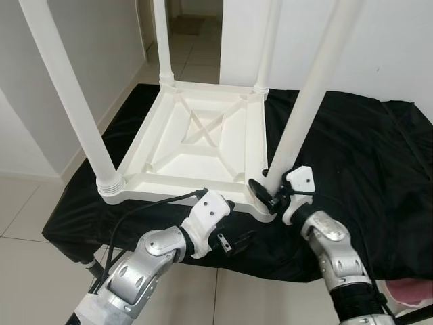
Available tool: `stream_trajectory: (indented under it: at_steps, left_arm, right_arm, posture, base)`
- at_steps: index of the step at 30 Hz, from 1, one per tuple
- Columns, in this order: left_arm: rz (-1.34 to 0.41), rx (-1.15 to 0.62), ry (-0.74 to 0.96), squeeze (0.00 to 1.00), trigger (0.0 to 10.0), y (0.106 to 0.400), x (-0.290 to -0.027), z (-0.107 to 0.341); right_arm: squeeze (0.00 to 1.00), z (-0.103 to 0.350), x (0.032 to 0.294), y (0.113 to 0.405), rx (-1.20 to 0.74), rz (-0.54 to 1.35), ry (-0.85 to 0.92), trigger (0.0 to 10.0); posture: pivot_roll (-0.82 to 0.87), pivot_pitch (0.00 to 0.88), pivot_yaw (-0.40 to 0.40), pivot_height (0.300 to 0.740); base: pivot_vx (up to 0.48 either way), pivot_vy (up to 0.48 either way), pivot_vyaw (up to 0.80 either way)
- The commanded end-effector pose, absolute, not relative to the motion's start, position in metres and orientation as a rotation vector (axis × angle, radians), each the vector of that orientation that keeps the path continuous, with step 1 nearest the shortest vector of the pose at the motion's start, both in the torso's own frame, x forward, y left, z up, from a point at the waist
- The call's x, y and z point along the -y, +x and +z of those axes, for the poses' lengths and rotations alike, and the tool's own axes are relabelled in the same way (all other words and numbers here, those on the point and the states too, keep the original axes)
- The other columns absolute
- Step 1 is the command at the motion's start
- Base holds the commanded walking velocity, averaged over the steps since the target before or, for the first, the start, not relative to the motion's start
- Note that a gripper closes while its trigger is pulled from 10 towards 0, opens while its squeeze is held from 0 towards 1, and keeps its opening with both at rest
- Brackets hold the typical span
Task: Building children table
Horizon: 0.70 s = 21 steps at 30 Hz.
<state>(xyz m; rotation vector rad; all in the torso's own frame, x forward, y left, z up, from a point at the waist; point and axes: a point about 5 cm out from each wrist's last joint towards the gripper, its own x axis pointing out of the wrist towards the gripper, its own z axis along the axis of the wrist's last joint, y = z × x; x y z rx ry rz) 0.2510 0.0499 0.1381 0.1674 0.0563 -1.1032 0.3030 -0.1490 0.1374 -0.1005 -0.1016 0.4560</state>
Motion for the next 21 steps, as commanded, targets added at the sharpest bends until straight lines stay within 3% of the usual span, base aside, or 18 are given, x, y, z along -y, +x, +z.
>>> stream_trajectory:
  at_steps: [1,16,21]
  left_arm:
    - [-1.153,-0.065,0.171,0.0,10.0,0.249,-0.051,0.137]
    - [-1.112,-0.059,0.166,0.0,10.0,0.252,-0.055,0.138]
    - [-1.096,-0.053,0.152,0.0,10.0,0.254,-0.055,0.139]
  right_arm:
    - [0.0,0.131,0.147,0.301,0.069,0.426,-0.091,10.0]
    - [0.0,0.121,0.139,0.28,0.007,-0.12,0.002,10.0]
    - [0.0,0.124,0.128,0.277,0.004,-0.125,0.031,10.0]
  posture:
    - [-0.04,0.016,0.017,0.74]
    - [-0.04,0.032,0.005,0.74]
    - [-0.04,0.041,0.001,0.74]
  base:
    - [0.0,0.0,0.0]
    - [0.0,0.0,0.0]
    - [0.0,0.0,0.0]
